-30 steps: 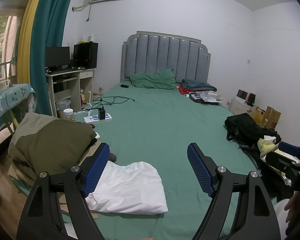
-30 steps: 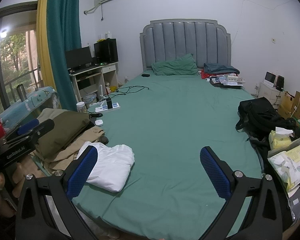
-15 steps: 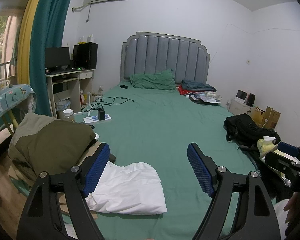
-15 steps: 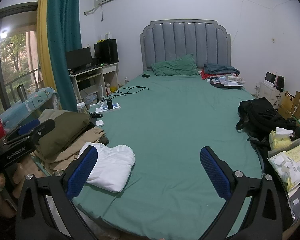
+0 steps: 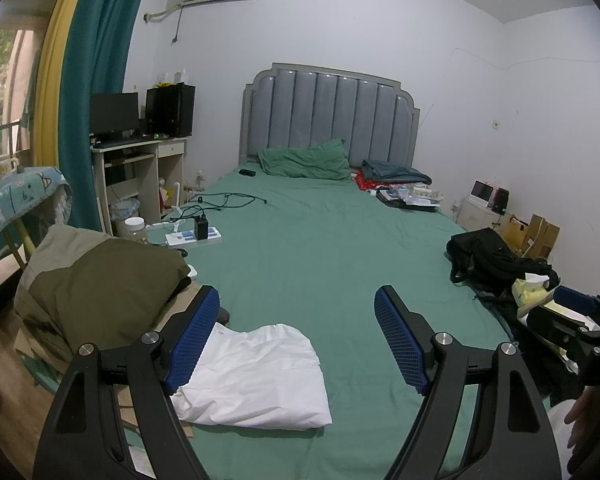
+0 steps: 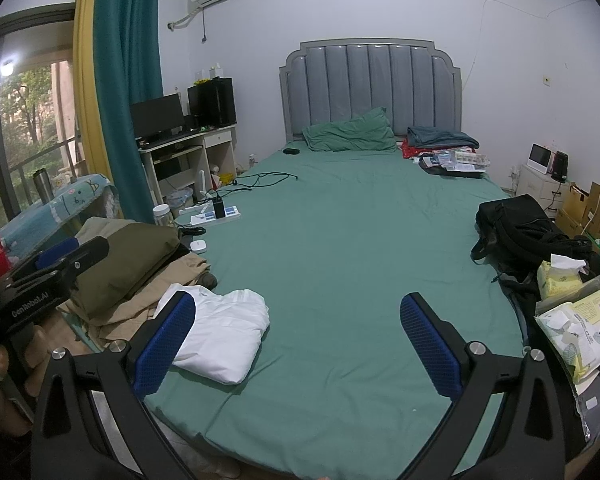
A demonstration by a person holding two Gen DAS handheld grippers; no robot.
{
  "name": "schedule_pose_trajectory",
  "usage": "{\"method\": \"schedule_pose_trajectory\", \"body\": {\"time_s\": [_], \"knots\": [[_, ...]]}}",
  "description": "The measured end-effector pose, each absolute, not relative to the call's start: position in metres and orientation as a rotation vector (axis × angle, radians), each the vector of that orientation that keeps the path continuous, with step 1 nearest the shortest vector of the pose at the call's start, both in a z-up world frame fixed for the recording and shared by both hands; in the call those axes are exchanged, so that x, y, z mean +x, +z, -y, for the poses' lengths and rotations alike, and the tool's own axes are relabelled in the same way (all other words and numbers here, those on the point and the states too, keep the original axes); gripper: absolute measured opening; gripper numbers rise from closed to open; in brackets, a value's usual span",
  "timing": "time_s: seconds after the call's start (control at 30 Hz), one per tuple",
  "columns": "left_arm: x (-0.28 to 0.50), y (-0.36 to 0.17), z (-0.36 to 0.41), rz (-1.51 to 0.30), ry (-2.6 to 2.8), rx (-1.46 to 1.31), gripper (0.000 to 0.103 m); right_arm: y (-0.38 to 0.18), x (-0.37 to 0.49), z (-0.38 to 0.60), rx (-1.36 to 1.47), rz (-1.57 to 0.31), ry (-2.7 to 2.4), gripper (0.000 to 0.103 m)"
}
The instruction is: Fold large clothes
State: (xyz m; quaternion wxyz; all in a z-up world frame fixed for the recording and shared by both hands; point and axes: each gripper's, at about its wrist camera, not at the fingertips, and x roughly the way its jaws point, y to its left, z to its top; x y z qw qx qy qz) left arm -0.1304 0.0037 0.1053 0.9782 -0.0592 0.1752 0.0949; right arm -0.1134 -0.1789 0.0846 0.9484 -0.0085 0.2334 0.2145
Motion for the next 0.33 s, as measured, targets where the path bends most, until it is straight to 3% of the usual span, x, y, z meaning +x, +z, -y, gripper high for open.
{"method": "schedule_pose_trajectory", "body": {"time_s": [0.33], "knots": [[-0.1292, 0.1065, -0.0007, -0.353, 0.19, -0.123, 0.083, 0.0846, -0.1132, 0.1785, -0.016, -0.477, 0.437, 0.101]]}}
